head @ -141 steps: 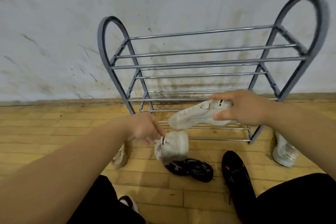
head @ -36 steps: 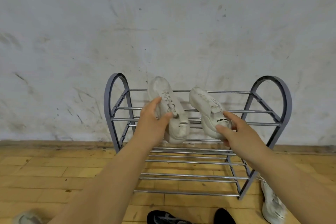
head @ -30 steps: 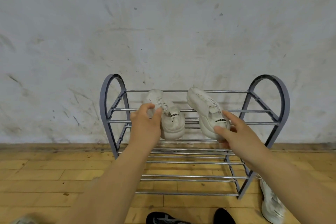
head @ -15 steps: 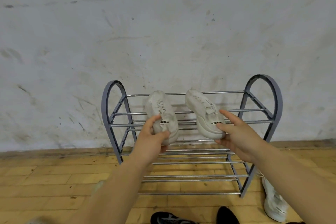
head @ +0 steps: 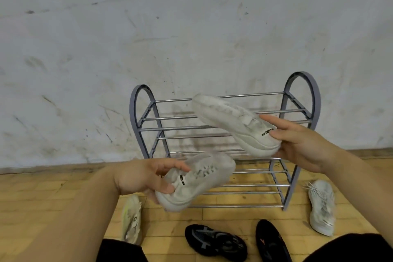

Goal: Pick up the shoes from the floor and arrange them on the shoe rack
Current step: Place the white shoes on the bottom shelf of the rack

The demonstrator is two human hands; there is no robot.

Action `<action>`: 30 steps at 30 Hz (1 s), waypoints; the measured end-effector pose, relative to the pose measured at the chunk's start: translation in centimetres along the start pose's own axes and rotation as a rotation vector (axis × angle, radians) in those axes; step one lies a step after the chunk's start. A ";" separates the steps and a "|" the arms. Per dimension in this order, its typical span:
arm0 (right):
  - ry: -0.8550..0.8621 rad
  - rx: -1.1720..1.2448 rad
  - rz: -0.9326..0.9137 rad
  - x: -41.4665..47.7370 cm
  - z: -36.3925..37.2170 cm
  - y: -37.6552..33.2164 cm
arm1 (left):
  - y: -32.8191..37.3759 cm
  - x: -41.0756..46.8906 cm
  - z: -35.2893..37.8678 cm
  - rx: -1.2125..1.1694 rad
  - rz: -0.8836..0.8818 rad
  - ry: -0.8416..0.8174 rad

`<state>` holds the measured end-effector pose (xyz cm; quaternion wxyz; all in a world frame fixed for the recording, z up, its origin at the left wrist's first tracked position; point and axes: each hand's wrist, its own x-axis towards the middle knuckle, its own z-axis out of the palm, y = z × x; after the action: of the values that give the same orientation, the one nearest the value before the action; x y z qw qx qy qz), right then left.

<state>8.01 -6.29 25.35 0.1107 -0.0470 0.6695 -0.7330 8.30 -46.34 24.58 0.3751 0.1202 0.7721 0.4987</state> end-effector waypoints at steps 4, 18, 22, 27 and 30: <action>-0.081 -0.130 0.133 0.0 0.9 1.2 | -1.8 0.0 -0.2 0.156 -0.239 -0.104; -0.144 -0.504 0.698 3.2 4.9 14.6 | -12.6 0.7 -4.5 0.065 -0.443 -0.026; -0.122 -0.483 0.701 4.3 6.9 20.2 | -18.4 3.1 -3.9 -0.094 -0.364 0.044; 0.019 -0.468 0.645 7.3 10.1 28.3 | -25.2 8.6 -1.7 -0.309 -0.279 0.192; 0.123 -0.452 0.576 10.5 11.9 31.6 | -27.8 12.6 -1.2 -0.374 -0.214 0.300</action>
<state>3.57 -22.74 -5.65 0.2587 0.1642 0.8056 -0.5071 3.99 -53.28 -4.90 0.3227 -0.1089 0.7219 0.6024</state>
